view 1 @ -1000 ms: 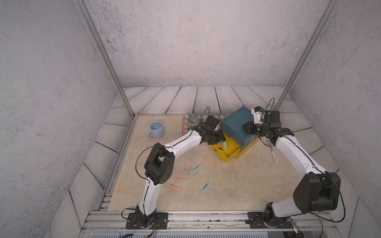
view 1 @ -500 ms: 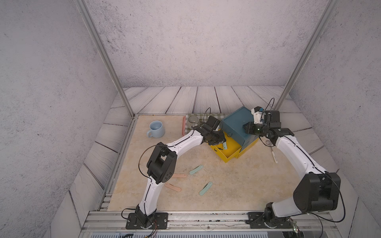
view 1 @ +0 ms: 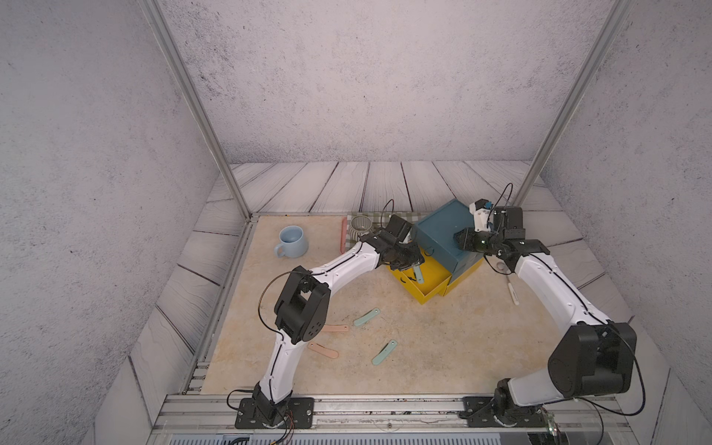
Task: Place the fruit knives into the drawer by color
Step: Place the fruit knife in the drawer.
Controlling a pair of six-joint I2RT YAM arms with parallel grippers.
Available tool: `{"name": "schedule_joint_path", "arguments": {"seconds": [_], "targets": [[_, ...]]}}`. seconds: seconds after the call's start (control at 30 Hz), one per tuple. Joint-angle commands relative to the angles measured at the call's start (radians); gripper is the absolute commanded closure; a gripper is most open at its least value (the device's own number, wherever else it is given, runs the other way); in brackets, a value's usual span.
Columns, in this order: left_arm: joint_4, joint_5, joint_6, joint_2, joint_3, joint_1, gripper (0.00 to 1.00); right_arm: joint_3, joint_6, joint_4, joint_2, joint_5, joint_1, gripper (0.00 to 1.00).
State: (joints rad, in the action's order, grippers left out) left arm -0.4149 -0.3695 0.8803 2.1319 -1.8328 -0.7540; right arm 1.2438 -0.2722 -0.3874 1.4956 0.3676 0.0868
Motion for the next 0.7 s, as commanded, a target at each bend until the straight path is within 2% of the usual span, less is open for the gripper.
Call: {"name": "schedule_joint_path", "arguments": {"seconds": [0.0, 0.23, 0.43, 0.67], "targets": [[-0.004, -0.011, -0.011, 0.006, -0.034, -0.004, 0.63, -0.11, -0.001, -0.36, 0.112, -0.074, 0.003, 0.92], [-0.064, 0.035, -0.094, -0.12, -0.034, -0.008, 0.63, -0.113, -0.002, -0.36, 0.104, -0.078, 0.005, 0.92], [-0.272, 0.128, -0.279, -0.296, -0.022, -0.009, 0.63, -0.115, 0.001, -0.362, 0.105, -0.078, 0.004, 0.92], [-0.47, 0.229, -0.509, -0.504, 0.17, -0.008, 0.64, -0.109, 0.005, -0.368, 0.103, -0.09, 0.003, 0.92]]}}
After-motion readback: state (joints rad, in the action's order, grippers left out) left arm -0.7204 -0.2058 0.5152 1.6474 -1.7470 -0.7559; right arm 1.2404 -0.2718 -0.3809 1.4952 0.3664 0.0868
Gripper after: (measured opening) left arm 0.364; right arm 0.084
